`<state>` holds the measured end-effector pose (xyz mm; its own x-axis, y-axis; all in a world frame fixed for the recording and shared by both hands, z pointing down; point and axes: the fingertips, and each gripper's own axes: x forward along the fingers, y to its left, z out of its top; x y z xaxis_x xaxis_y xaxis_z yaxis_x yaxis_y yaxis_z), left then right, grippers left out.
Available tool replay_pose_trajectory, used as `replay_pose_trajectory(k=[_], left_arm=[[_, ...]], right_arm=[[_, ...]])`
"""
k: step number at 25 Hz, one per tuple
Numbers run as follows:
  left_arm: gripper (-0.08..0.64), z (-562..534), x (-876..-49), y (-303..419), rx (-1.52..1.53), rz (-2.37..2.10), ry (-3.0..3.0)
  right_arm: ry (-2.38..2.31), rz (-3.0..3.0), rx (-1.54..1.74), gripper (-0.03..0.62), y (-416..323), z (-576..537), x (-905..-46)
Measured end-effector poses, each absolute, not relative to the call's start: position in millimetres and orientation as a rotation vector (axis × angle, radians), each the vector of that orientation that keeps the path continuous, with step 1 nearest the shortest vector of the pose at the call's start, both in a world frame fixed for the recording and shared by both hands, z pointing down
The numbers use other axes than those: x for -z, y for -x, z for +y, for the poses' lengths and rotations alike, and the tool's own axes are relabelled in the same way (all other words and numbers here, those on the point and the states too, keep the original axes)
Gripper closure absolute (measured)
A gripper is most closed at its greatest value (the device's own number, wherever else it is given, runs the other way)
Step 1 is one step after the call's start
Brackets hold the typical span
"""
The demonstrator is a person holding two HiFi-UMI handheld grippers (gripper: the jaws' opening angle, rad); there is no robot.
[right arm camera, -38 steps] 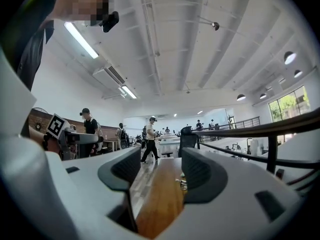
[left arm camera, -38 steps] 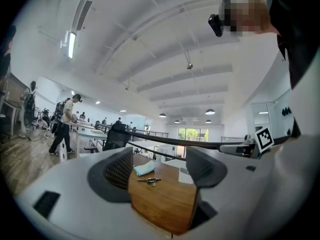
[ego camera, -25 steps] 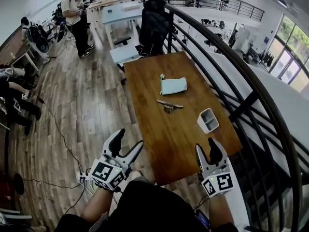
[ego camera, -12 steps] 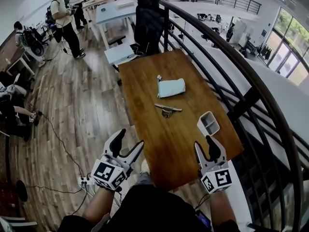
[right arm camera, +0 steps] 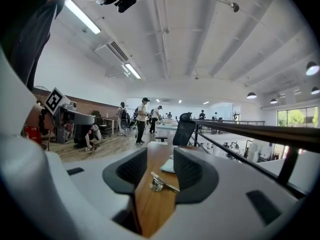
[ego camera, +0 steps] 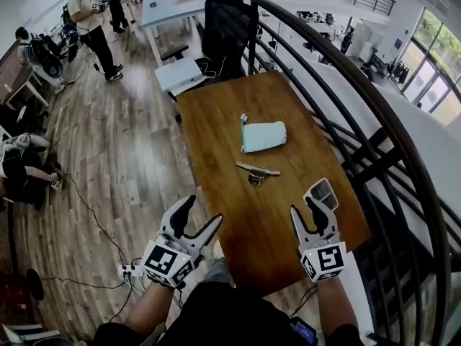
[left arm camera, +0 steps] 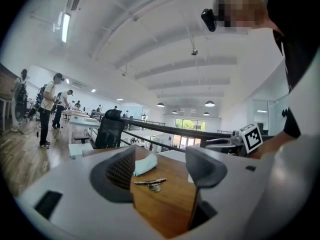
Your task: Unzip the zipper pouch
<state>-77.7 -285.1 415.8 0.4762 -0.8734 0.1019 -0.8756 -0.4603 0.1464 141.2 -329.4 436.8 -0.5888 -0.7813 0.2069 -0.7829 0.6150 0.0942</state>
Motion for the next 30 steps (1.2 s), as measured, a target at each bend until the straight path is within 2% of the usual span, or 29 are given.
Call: replay_pose_trajectory(k=[18, 25, 30], left_arm=[[0.241, -351.0, -477.7, 89.1, -0.113, -1.402, -2.494], [0.241, -360.8, -496.0, 94.7, -0.122, -1.354, -2.459], [0.241, -370.0, -512.9, 100.5, -0.103, -1.347, -2.414]], right_arm=[[-1.084, -2.428, -0.066, 0.456, -88.7, -469.0, -536.5], [-0.941, -2.321, 0.009, 0.456, -65.1, -513.5, -574.9], [-0.796, -2.197, 0.205, 0.452, -46.9, -532.2, -605.8]])
